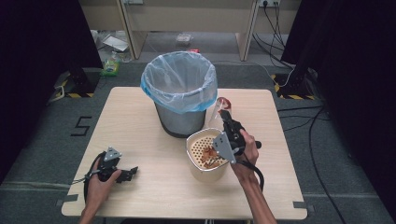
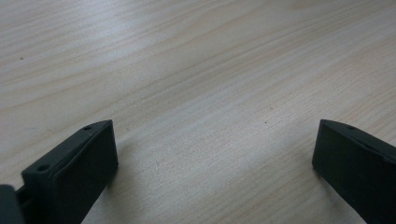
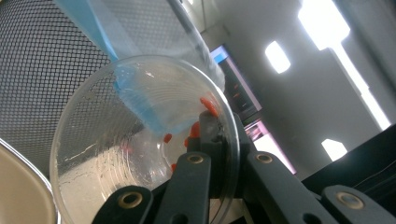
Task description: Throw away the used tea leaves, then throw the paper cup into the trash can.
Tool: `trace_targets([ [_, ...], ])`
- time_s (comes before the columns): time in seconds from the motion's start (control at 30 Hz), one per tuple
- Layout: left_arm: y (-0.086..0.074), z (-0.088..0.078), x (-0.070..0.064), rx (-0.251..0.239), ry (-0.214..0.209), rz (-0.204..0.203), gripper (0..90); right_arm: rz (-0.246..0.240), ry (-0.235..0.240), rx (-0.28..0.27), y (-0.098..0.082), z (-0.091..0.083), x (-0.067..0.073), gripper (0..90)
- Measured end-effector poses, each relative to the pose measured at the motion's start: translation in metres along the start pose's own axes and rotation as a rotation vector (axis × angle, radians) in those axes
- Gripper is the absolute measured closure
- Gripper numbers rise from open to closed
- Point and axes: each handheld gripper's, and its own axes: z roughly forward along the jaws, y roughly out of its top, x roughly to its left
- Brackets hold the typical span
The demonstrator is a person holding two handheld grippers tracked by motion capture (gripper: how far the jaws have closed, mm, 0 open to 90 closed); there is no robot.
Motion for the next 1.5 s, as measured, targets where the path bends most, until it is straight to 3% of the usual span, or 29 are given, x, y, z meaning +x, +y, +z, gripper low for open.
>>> trace_targets([
  [0.03,0.000,0.000,0.000,0.000,0.000,0.000,0.0,0.079,0.022,0.018,-0.004,0.002,-0.005,90.0],
  [0.07,0.000,0.000,0.000,0.000,0.000,0.000,0.0,0.079,0.022,0.018,-0.004,0.002,-0.005,90.0],
  [0.1,0.000,0.000,0.000,0.000,0.000,0.000,0.0,0.129,0.044,0.033,-0.008,0.004,-0.008,90.0],
  [0.13,0.000,0.000,0.000,0.000,0.000,0.000,0.0,0.129,0.044,0.033,-0.008,0.004,-0.008,90.0],
  [0.17,0.000,0.000,0.000,0.000,0.000,0.000,0.0,0.192,0.070,0.050,-0.011,0.007,-0.012,90.0],
  [0.27,0.000,0.000,0.000,0.000,0.000,0.000,0.0,0.268,0.093,0.055,-0.014,0.010,-0.019,90.0],
  [0.33,0.000,0.000,0.000,0.000,0.001,0.000,0.0,0.285,0.100,0.062,-0.015,0.012,-0.022,90.0],
  [0.37,0.000,0.000,0.000,0.000,0.001,0.000,0.0,0.333,0.129,0.075,-0.017,0.016,-0.027,90.0],
  [0.43,0.000,0.000,0.000,0.001,0.001,0.000,0.0,0.347,0.132,0.080,-0.018,0.018,-0.029,90.0],
  [0.47,0.000,0.000,0.000,0.001,0.001,0.000,0.0,0.407,0.154,0.094,-0.020,0.023,-0.035,90.0],
  [0.5,0.000,0.000,0.000,0.001,0.001,0.000,0.0,0.427,0.159,0.098,-0.021,0.025,-0.038,90.0],
  [0.7,0.000,0.000,0.000,0.001,0.000,-0.001,0.0,0.473,0.183,0.146,-0.024,0.036,-0.055,90.0],
  [0.9,0.000,0.000,0.000,0.001,0.001,0.000,0.0,0.539,0.197,0.198,-0.033,0.048,-0.083,89.9],
  [1.1,0.000,0.000,0.000,0.001,0.001,0.000,0.0,0.569,0.201,0.211,-0.034,0.057,-0.102,89.9],
  [1.13,0.000,0.000,0.000,0.001,0.001,0.000,0.0,0.569,0.196,0.207,-0.030,0.061,-0.110,89.8],
  [1.3,0.000,0.000,0.000,-0.001,0.000,0.000,0.0,0.566,0.188,0.192,-0.016,0.068,-0.123,89.8],
  [1.5,0.000,0.000,0.000,-0.002,0.000,0.000,0.0,0.560,0.199,0.146,0.017,0.086,-0.138,89.7],
])
